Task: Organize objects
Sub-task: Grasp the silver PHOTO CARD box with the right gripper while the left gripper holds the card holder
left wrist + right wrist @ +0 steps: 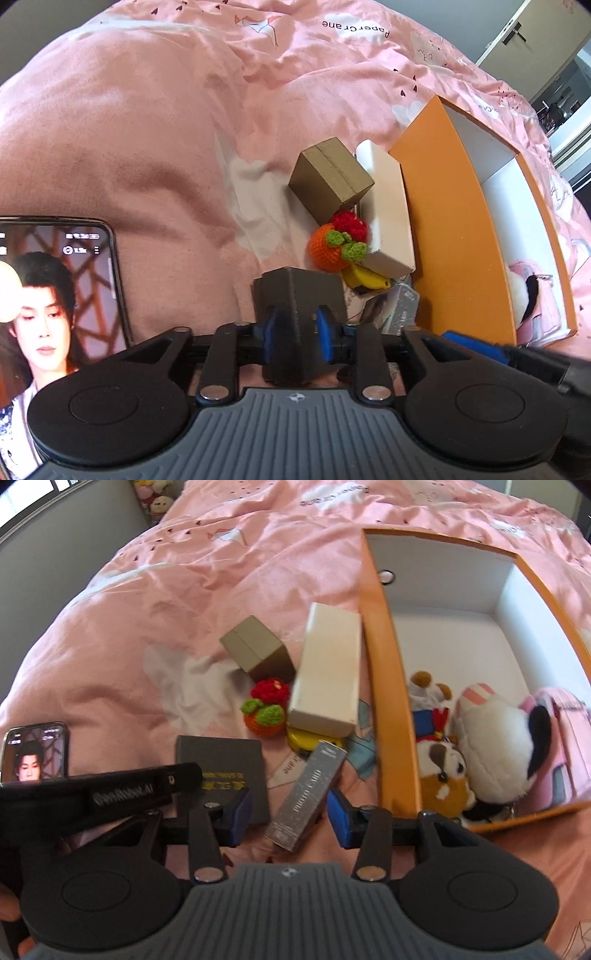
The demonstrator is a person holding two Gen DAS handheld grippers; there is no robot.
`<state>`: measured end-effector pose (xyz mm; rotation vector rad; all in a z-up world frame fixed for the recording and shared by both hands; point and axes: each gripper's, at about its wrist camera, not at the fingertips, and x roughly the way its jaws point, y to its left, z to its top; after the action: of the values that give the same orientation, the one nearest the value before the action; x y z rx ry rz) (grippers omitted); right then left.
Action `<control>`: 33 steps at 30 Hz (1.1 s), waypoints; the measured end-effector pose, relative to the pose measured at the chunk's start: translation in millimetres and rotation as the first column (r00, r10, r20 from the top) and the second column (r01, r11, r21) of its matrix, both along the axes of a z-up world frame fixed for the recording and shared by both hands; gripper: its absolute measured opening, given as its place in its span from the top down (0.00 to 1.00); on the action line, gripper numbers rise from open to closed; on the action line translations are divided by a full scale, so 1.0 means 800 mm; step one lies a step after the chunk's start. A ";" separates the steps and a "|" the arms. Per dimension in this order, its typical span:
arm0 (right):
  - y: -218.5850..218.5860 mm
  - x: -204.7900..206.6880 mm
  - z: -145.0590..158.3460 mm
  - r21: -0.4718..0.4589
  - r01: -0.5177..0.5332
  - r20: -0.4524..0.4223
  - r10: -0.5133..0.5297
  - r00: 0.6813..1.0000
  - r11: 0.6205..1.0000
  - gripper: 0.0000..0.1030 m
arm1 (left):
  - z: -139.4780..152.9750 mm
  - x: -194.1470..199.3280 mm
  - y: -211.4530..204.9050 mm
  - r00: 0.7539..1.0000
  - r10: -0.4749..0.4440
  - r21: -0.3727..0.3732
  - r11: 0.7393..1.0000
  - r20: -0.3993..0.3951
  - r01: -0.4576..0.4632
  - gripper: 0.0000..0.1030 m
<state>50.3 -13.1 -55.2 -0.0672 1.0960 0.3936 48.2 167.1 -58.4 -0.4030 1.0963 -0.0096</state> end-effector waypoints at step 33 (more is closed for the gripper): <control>-0.058 0.026 -0.087 0.206 0.305 -0.280 -0.243 0.929 0.930 0.73 | -0.047 0.035 -0.026 0.991 0.027 0.108 0.994 -0.130 -0.013 0.15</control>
<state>71.4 -59.1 -124.4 0.3647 1.2769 0.2853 76.2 146.0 -95.9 -0.3220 1.2170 0.0944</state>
